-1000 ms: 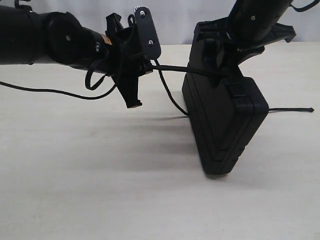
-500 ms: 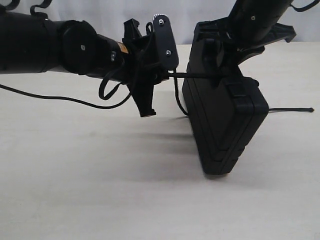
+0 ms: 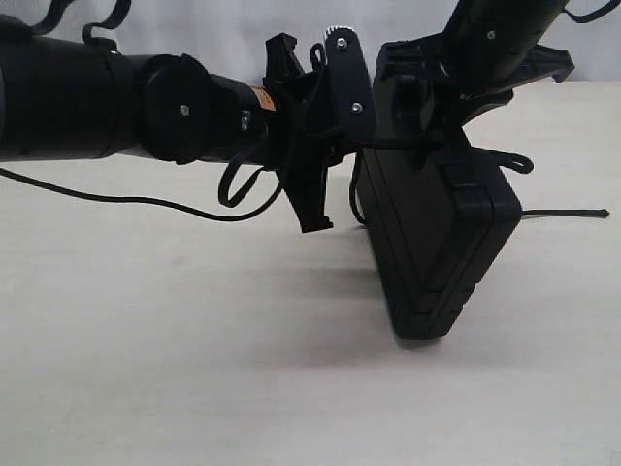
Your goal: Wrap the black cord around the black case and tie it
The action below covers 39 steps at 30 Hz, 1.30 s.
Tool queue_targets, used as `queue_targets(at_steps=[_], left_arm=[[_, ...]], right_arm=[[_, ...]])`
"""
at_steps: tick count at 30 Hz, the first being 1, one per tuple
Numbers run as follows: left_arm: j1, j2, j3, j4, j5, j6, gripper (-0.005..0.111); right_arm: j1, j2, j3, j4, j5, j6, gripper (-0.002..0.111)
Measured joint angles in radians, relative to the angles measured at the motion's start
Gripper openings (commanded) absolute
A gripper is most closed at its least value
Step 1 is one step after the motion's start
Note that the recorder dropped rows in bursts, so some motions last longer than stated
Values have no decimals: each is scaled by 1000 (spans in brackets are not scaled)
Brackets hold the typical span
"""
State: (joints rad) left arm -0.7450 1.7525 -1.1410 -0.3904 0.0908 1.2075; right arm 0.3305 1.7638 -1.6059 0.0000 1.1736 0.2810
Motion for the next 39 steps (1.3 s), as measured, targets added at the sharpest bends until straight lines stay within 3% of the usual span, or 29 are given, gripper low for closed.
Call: queue_targets(at_steps=[13,19,22,31,39], left_arm=[[-96,0,0,-4,-67,0,0],[-103,0,0,-7,-71,-4,0],[-103,0,0,-7,-71,-25,8],[-103,0,0,-7,-67,-43,54],[-103,0,0,21,-2,-45,58]], right_arm=[[0,0,0,0,0,0,4],[0,0,0,0,0,0,4],[0,0,0,0,0,0,4],[0,0,0,0,0,0,4],[0,0,0,0,0,0,4]])
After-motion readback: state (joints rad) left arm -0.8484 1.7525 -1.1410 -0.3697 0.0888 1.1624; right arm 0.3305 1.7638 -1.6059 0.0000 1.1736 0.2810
